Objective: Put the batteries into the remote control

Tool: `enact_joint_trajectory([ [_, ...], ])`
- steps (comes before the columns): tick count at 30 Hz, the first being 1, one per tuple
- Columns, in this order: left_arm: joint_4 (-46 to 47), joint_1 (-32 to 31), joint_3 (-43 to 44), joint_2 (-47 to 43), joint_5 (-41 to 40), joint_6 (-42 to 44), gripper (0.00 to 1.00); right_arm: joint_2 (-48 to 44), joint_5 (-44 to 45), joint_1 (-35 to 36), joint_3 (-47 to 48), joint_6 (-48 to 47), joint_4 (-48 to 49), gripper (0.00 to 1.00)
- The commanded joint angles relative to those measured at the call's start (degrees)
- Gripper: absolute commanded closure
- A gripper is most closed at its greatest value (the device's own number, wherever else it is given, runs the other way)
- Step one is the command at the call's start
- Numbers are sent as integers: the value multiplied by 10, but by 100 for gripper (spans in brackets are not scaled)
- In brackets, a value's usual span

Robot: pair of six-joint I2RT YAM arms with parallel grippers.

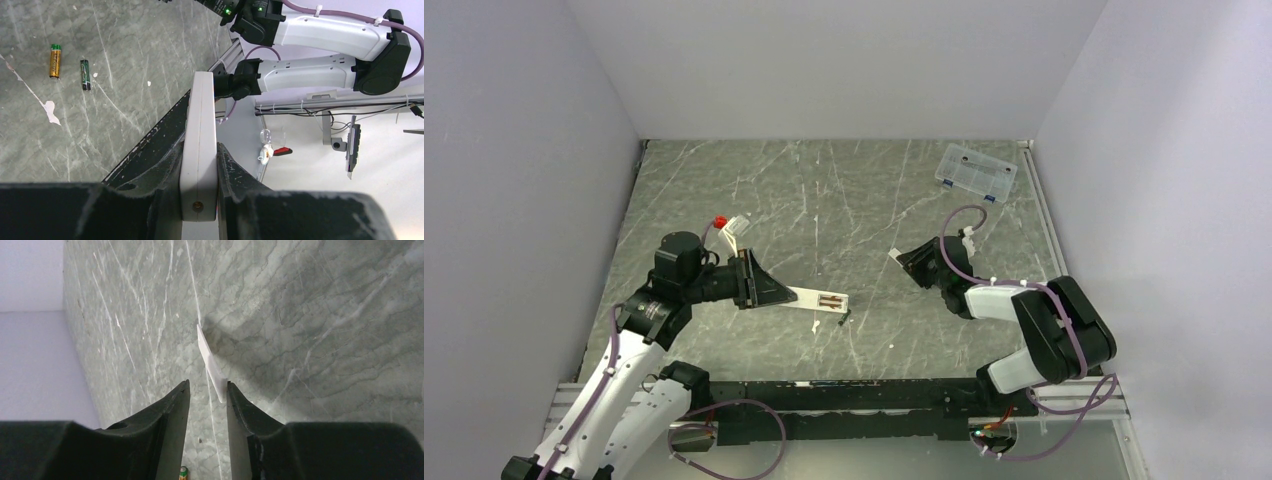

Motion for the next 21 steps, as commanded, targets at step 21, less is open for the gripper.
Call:
enact_joint_trajectory([
  [21,25,-2,2,0,16,-1,100,-111,2,-1,6,-33,-75,63],
])
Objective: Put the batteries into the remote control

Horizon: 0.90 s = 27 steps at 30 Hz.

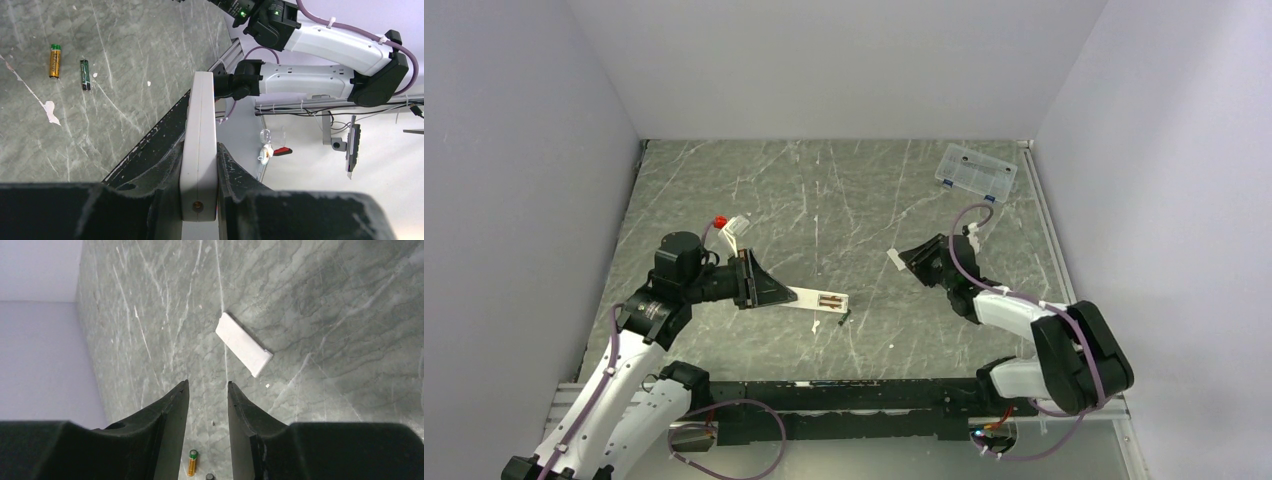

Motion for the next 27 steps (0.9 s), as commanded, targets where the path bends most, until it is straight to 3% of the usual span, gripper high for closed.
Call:
enact_joint_trajectory([
  [1,25,-2,1,-1,16,-2,100,-37,6,-2,6,-20,-18,63],
  [12,23,-2,-11,2,26,-15,100,-114,2,-2,0,-83,-77,61],
  [27,42,-7,-55,78,40,-34,100,-208,-93,-3,45,-239,-192,60],
])
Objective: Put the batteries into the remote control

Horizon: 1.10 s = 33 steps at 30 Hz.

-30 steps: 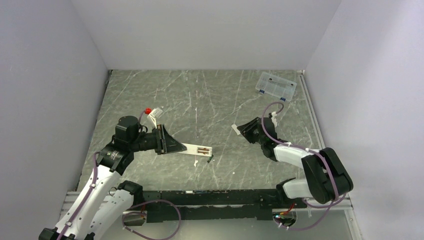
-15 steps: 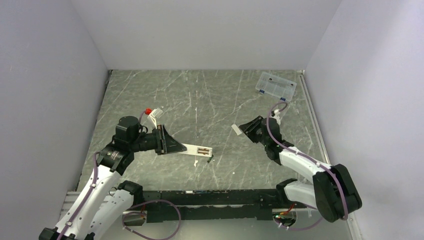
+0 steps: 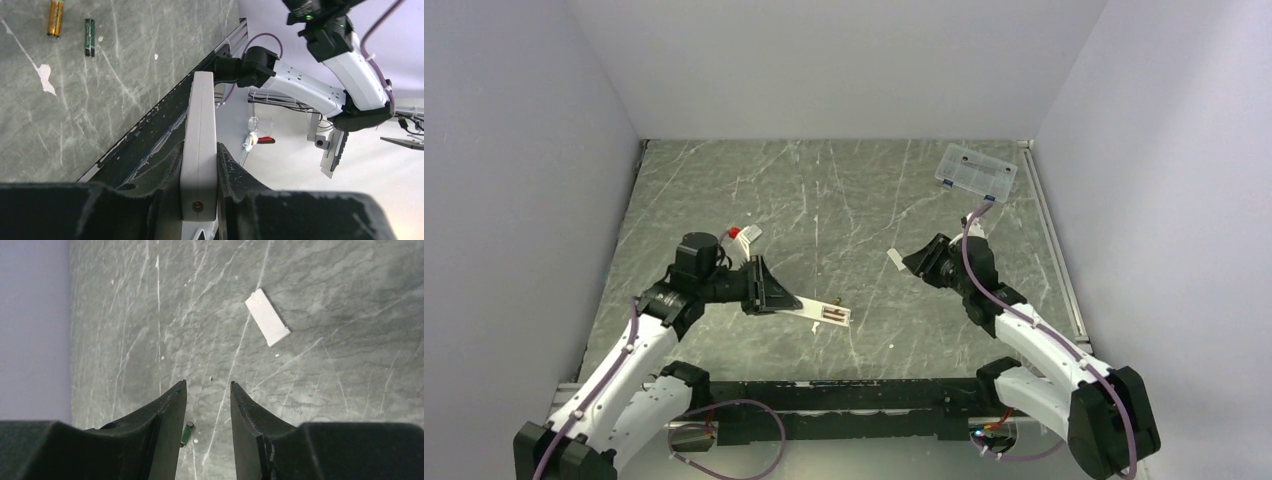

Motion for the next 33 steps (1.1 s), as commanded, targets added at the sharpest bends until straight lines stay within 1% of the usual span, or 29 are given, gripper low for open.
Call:
enact_joint_trajectory([
  [1,29,-7,-15,34,14,-6,100,-20,-44,-2,37,-65,-35,60],
  [6,38,-25,-29,71,-1,-6,100,-34,-50,-2,47,-89,-71,60],
  [15,62,-58,-47,135,-29,-2,100,-47,-87,5,38,-110,-74,59],
  [19,49,-61,-50,156,-52,15,100,-43,-85,29,30,-102,-62,58],
  [26,84,-62,-72,195,-46,10,100,-22,-28,100,37,-98,-62,57],
  [33,98,-62,-81,218,-54,16,100,-5,-21,122,46,-94,-57,56],
])
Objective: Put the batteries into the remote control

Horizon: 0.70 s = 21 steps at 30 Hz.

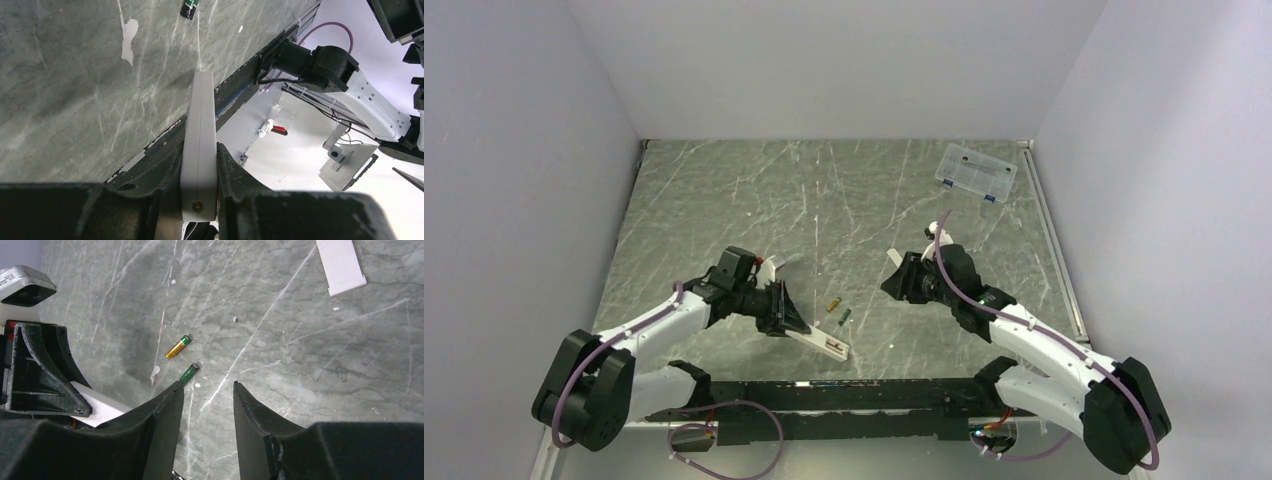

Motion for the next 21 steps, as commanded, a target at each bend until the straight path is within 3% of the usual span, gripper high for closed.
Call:
enact_joint_trajectory([
  [1,36,-3,-2,10,-3,15,100,6,18,10,23,0,20,56],
  [11,61,-3,-9,44,-5,22,91,5,22,15,20,2,18,55],
  [21,48,-3,-12,42,-26,26,62,7,24,18,21,-1,13,55],
])
